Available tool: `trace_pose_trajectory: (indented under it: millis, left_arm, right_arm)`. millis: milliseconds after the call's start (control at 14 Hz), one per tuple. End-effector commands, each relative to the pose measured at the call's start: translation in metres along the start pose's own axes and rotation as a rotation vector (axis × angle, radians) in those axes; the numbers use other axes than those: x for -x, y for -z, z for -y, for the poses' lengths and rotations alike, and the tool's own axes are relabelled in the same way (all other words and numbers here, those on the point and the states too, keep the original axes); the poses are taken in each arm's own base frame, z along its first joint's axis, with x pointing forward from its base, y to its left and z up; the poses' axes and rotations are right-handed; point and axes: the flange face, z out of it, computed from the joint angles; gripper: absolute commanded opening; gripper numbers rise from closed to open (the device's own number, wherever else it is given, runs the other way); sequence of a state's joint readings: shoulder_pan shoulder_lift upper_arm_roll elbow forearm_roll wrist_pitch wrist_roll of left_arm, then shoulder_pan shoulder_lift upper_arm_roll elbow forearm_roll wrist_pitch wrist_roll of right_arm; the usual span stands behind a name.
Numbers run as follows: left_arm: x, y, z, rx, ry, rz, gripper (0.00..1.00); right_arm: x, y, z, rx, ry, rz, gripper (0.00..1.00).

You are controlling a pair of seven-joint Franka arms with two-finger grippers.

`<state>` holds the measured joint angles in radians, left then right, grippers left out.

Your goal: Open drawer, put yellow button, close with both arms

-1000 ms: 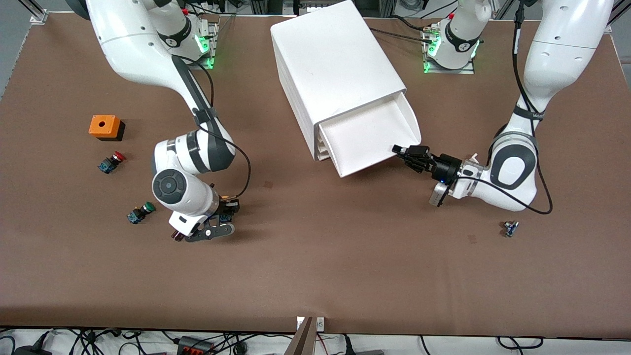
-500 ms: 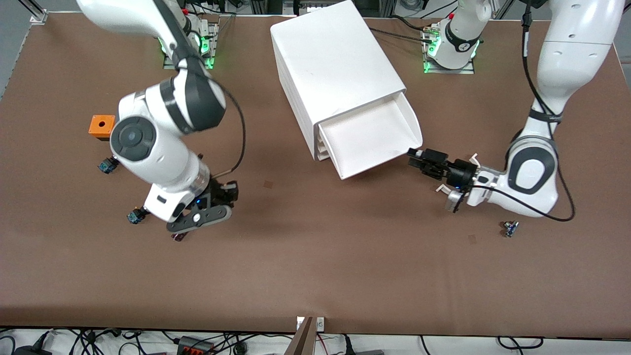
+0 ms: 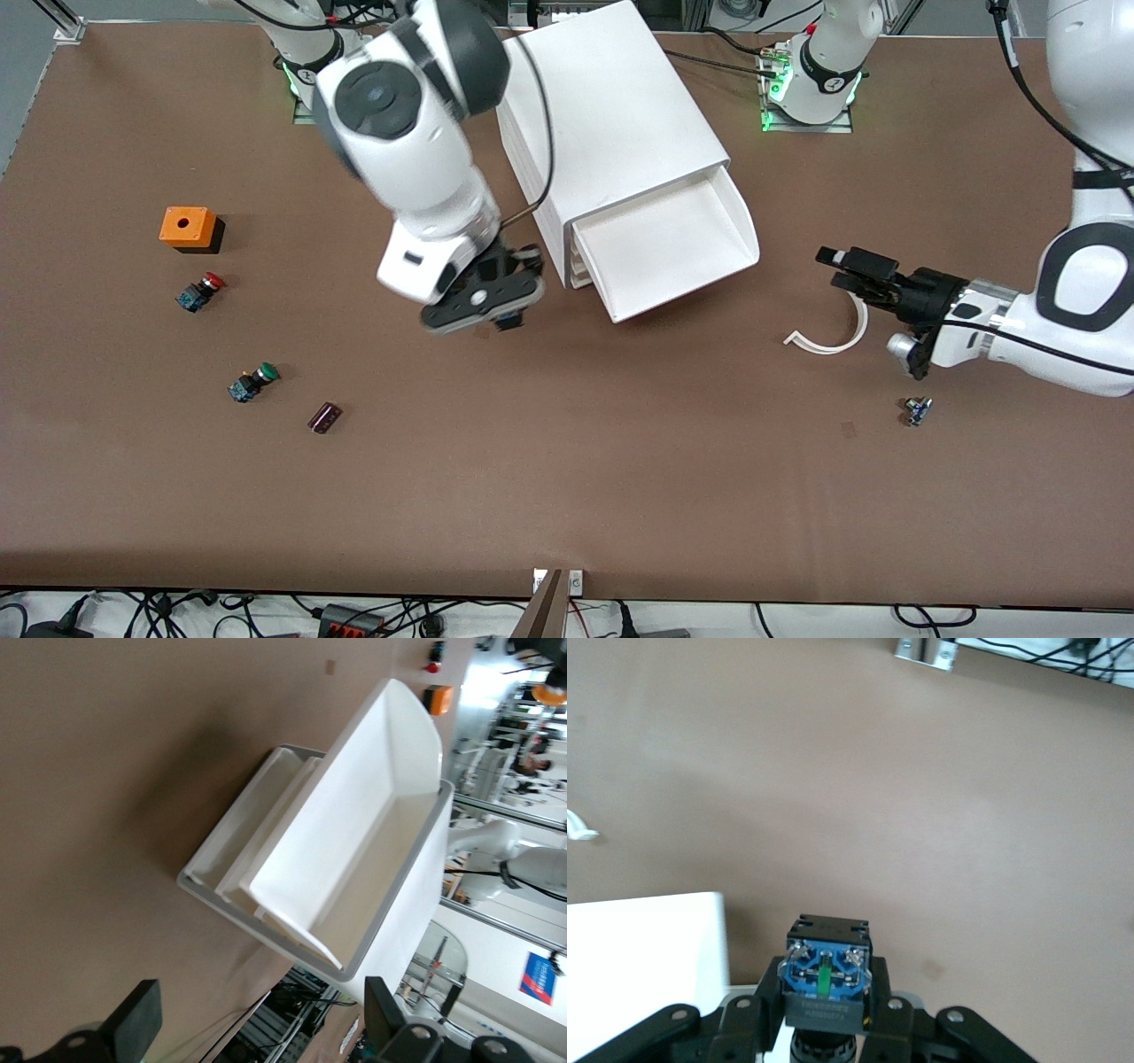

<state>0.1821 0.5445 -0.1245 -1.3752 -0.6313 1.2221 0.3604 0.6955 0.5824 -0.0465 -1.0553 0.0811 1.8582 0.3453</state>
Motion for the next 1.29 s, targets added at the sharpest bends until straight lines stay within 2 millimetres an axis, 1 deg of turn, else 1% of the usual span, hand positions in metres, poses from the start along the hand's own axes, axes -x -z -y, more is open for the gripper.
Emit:
trace_pose_trajectory:
  millis: [0, 71, 143, 286, 357, 429, 500, 571, 714, 786, 857, 929, 1071, 1143, 1214]
  left_arm:
    - [0.012, 0.031, -0.030, -0.154, 0.096, -0.010, 1.00]
    - [0.017, 0.038, -0.043, -0.204, 0.121, -0.022, 1.00]
    - [0.019, 0.040, -0.058, -0.237, 0.150, -0.030, 1.00]
    - [0.025, 0.052, -0.086, -0.387, 0.214, -0.065, 1.00]
    - [0.024, 0.052, -0.095, -0.478, 0.224, -0.064, 1.00]
    - [0.025, 0.056, -0.102, -0.577, 0.236, -0.071, 1.00]
    - [0.025, 0.064, -0.111, -0.632, 0.240, -0.102, 1.00]
    - [0.025, 0.073, -0.115, -0.641, 0.243, -0.136, 1.00]
    - [0.018, 0.081, -0.108, -0.656, 0.284, -0.188, 1.00]
    - [0.018, 0.080, -0.103, -0.655, 0.314, -0.193, 1.00]
    - [0.013, 0.080, -0.107, -0.661, 0.304, -0.210, 1.00]
    - [0.006, 0.080, -0.106, -0.676, 0.300, -0.243, 1.00]
    - [0.005, 0.081, -0.105, -0.679, 0.298, -0.250, 1.00]
    - [0.006, 0.081, -0.106, -0.679, 0.301, -0.251, 1.00]
    - [0.006, 0.081, -0.106, -0.681, 0.302, -0.251, 1.00]
  right_arm:
    - [0.020, -0.007, 0.062, -0.019, -0.051, -0.017, 0.00]
    - [0.023, -0.008, 0.074, -0.034, -0.058, -0.026, 0.00]
    - [0.027, -0.010, 0.085, -0.045, -0.058, -0.030, 0.00]
    - [0.035, -0.022, 0.109, -0.068, -0.076, -0.046, 0.00]
    - [0.043, -0.028, 0.125, -0.074, -0.071, -0.047, 0.00]
    - [0.050, -0.038, 0.137, -0.069, -0.055, -0.037, 0.00]
    - [0.059, -0.050, 0.150, -0.064, -0.037, -0.027, 0.00]
    - [0.064, -0.062, 0.157, -0.057, -0.026, -0.015, 0.00]
    - [0.073, -0.076, 0.173, -0.058, -0.006, -0.009, 0.00]
    - [0.074, -0.086, 0.174, -0.057, -0.004, -0.006, 0.00]
    - [0.077, -0.090, 0.179, -0.062, -0.004, -0.006, 0.00]
    - [0.079, -0.096, 0.181, -0.058, -0.004, 0.000, 0.00]
    - [0.084, -0.102, 0.186, -0.053, 0.004, 0.009, 0.00]
    - [0.087, -0.111, 0.189, -0.045, 0.010, 0.018, 0.00]
    - [0.089, -0.114, 0.191, -0.039, 0.014, 0.019, 0.00]
